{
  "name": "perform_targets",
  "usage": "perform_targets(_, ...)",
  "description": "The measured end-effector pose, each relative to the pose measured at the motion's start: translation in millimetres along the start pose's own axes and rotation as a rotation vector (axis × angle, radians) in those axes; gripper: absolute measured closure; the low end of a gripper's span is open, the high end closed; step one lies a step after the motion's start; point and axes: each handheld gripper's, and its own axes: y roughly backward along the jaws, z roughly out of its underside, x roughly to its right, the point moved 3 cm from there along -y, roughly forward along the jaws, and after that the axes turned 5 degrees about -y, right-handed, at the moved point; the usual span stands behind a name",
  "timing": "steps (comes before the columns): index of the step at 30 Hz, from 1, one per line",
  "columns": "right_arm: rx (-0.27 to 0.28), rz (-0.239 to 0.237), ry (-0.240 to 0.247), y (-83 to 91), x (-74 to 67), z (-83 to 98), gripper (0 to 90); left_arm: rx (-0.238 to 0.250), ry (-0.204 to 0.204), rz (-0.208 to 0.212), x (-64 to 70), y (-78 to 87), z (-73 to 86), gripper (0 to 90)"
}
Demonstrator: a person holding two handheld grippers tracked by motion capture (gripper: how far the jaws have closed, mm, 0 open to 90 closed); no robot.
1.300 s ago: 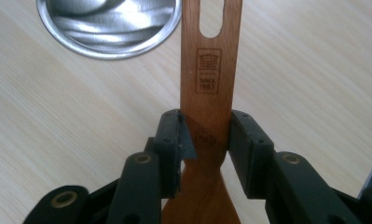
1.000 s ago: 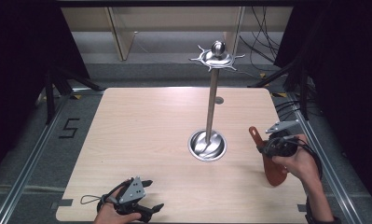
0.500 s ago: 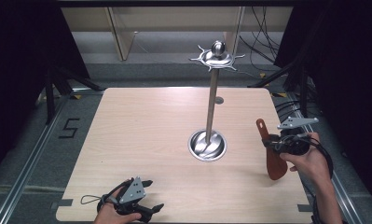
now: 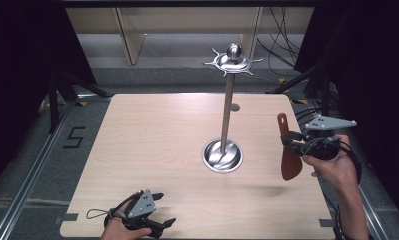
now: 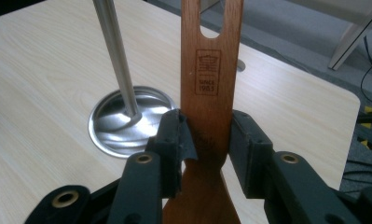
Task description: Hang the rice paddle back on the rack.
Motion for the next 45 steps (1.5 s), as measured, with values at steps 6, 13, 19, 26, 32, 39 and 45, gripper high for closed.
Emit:
perform_targets(6,0.033,-0.014,0.018,6.7,-7.0,-9.3,67.0,-0.004,-0.007,-0.006,-1.1,0.4,0.0,15.2)
perform_targets(13,0.093,-0.036,0.059,15.2,-17.7,-21.9,67.0,-0.008,-0.007,-0.010,-1.4,0.7,-0.2,15.2)
perform_targets(19,0.121,-0.035,0.074,21.9,-33.9,-34.0,67.0,-0.007,-0.009,-0.010,-1.3,0.7,-0.4,15.2)
perform_targets(26,0.188,-0.048,0.136,27.3,-44.6,-52.8,67.0,0.000,-0.003,-0.016,-0.6,0.5,-0.4,15.2)
perform_targets(32,0.235,-0.066,0.161,33.7,-53.9,-68.7,67.0,0.015,0.003,-0.016,0.1,-0.3,-0.5,15.2)
perform_targets(39,0.264,-0.082,0.171,39.2,-60.4,-85.5,67.0,0.003,-0.008,-0.009,-0.4,0.6,0.0,15.2)
perform_targets(45,0.308,-0.100,0.172,40.3,-64.7,-99.9,67.0,0.009,-0.004,-0.010,0.2,0.3,-0.2,15.2)
